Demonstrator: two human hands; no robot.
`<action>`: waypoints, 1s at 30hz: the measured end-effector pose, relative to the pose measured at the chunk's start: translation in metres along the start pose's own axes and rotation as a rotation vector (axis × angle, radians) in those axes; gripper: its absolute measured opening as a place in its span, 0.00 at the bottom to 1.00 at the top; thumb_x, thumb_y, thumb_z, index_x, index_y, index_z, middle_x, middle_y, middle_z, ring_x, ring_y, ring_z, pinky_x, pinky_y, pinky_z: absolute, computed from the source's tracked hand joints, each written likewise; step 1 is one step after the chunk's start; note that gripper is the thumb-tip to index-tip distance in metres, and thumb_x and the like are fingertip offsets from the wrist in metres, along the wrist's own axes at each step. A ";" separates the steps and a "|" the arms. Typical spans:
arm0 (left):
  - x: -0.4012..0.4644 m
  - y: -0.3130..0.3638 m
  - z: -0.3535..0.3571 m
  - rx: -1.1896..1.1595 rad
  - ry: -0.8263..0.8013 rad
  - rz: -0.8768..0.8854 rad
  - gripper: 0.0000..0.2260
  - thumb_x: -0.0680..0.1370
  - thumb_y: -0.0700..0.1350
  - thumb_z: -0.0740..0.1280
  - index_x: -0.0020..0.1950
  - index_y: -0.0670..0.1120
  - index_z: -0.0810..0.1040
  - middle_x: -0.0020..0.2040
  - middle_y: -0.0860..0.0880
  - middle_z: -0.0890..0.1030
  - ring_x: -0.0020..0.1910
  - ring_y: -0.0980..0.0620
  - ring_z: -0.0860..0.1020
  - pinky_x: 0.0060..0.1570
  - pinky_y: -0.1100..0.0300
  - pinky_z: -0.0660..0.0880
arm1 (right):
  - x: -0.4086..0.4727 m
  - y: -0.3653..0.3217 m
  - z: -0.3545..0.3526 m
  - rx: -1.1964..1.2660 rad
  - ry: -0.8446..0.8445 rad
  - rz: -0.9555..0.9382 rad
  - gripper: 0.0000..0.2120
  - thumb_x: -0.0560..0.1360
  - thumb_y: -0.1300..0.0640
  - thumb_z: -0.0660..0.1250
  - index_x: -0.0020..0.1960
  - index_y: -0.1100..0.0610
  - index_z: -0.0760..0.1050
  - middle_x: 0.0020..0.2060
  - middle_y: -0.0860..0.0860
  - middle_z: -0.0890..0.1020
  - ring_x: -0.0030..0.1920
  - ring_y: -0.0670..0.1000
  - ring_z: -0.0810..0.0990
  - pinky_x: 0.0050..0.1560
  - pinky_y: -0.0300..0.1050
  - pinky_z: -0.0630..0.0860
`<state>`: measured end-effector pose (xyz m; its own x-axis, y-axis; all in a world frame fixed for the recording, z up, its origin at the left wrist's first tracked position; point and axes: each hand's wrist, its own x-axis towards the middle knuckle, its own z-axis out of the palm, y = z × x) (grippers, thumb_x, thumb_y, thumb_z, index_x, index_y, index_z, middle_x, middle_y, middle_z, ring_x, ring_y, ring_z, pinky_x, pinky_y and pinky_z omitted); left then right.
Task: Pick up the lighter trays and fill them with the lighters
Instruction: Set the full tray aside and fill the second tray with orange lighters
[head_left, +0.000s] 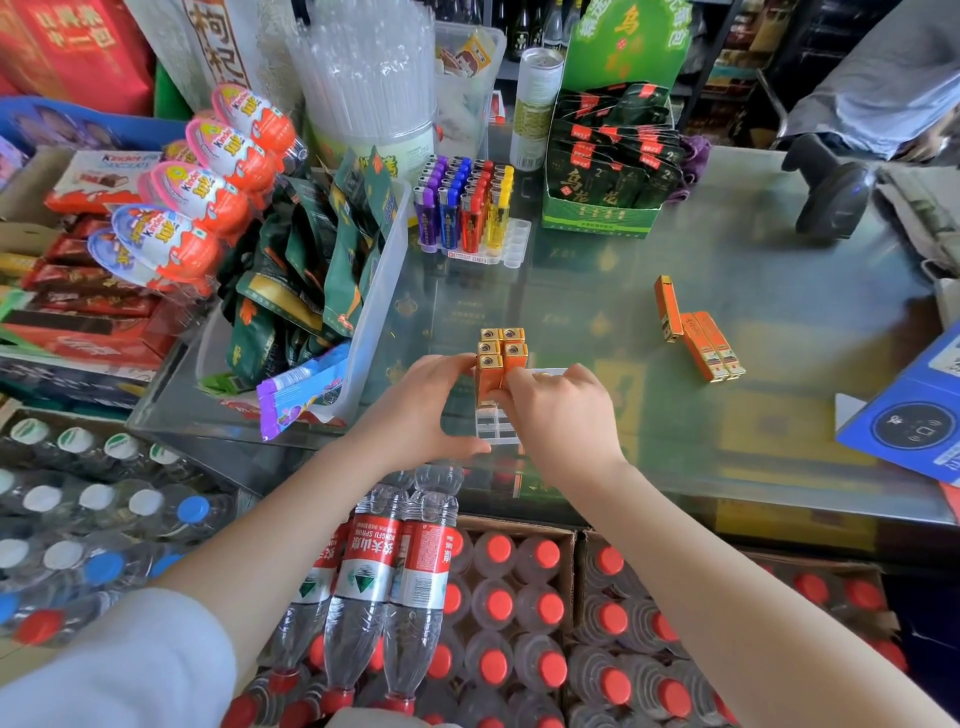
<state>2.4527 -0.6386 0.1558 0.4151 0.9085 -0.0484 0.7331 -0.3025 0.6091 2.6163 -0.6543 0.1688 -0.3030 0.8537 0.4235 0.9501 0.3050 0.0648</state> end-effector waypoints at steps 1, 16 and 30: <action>0.000 0.000 0.000 0.001 -0.002 0.003 0.35 0.64 0.53 0.75 0.67 0.52 0.63 0.65 0.51 0.69 0.65 0.55 0.64 0.62 0.59 0.63 | 0.000 0.004 0.000 0.052 0.001 0.006 0.18 0.62 0.50 0.76 0.26 0.56 0.69 0.14 0.47 0.69 0.16 0.52 0.56 0.26 0.34 0.61; 0.021 0.005 0.006 -0.042 -0.016 -0.019 0.35 0.66 0.53 0.74 0.68 0.53 0.61 0.67 0.54 0.67 0.66 0.57 0.63 0.63 0.60 0.61 | 0.016 0.122 0.020 0.446 -0.096 0.731 0.14 0.78 0.61 0.55 0.61 0.64 0.69 0.60 0.62 0.71 0.55 0.63 0.72 0.52 0.50 0.68; 0.023 0.008 0.003 -0.060 -0.018 0.003 0.33 0.65 0.51 0.75 0.66 0.54 0.63 0.60 0.62 0.63 0.61 0.63 0.60 0.63 0.63 0.59 | 0.059 0.137 0.044 0.132 -0.341 0.762 0.10 0.76 0.63 0.61 0.56 0.66 0.68 0.56 0.63 0.73 0.53 0.65 0.77 0.42 0.48 0.68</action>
<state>2.4695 -0.6204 0.1571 0.4270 0.9022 -0.0605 0.6984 -0.2865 0.6559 2.7256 -0.5433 0.1630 0.3917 0.9200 0.0117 0.8936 -0.3773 -0.2431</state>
